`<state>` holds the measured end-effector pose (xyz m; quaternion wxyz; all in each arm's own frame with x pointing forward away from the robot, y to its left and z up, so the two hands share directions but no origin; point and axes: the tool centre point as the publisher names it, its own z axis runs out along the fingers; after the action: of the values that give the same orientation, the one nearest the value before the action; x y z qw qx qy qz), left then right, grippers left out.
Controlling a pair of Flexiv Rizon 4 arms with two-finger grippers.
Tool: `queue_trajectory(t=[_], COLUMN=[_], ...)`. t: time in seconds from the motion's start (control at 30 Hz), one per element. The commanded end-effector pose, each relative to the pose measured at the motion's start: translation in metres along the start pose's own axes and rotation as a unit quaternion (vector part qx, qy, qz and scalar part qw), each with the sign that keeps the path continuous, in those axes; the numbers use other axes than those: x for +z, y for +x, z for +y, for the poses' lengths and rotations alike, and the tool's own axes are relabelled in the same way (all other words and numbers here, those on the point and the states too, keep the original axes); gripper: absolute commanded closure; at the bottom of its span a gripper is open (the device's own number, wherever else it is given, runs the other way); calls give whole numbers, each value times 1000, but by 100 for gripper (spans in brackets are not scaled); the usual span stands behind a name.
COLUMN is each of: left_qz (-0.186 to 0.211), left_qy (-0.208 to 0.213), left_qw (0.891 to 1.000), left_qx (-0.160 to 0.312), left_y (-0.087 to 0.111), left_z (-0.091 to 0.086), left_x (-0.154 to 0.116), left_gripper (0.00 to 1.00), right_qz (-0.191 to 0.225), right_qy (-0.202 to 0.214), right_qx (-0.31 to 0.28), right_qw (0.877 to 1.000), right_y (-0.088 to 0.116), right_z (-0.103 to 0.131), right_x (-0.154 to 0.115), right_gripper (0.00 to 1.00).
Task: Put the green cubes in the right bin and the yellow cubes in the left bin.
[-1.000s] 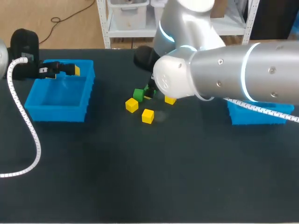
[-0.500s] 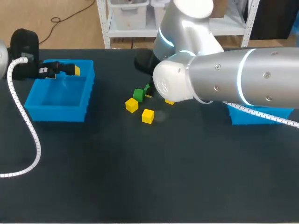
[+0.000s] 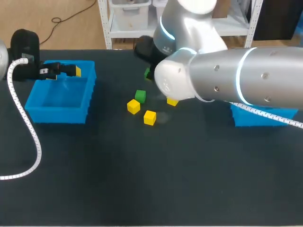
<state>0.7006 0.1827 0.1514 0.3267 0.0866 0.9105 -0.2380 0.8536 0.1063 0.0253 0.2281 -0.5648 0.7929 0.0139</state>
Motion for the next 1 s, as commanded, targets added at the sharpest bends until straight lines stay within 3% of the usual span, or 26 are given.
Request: queue_trajectory(t=[0.03,0.2,0.47,0.73,1.0], left_qz=[-3,-3,-3,-3,-3], left_qy=[5,5,5,5,5], left_qw=[1000,1000,1000,1000,1000], left_qx=[1,1,1,1,1], left_y=[1,1,1,1,1], left_z=[2,2,2,2,2], left_x=[0,0,0,0,0], left_gripper=[0,0,0,0,0], right_qz=[-5,4,15,-5,-23], right_qy=[80,150,257,298,318], right_qx=[29,72,147,260,350], right_qw=[996,986,955,918,881], right_y=[27,51,94,174,239], right_z=[6,7,28,42,41], right_x=[-48,-98,-181,-232,-254], right_gripper=[100,100,100,100,100])
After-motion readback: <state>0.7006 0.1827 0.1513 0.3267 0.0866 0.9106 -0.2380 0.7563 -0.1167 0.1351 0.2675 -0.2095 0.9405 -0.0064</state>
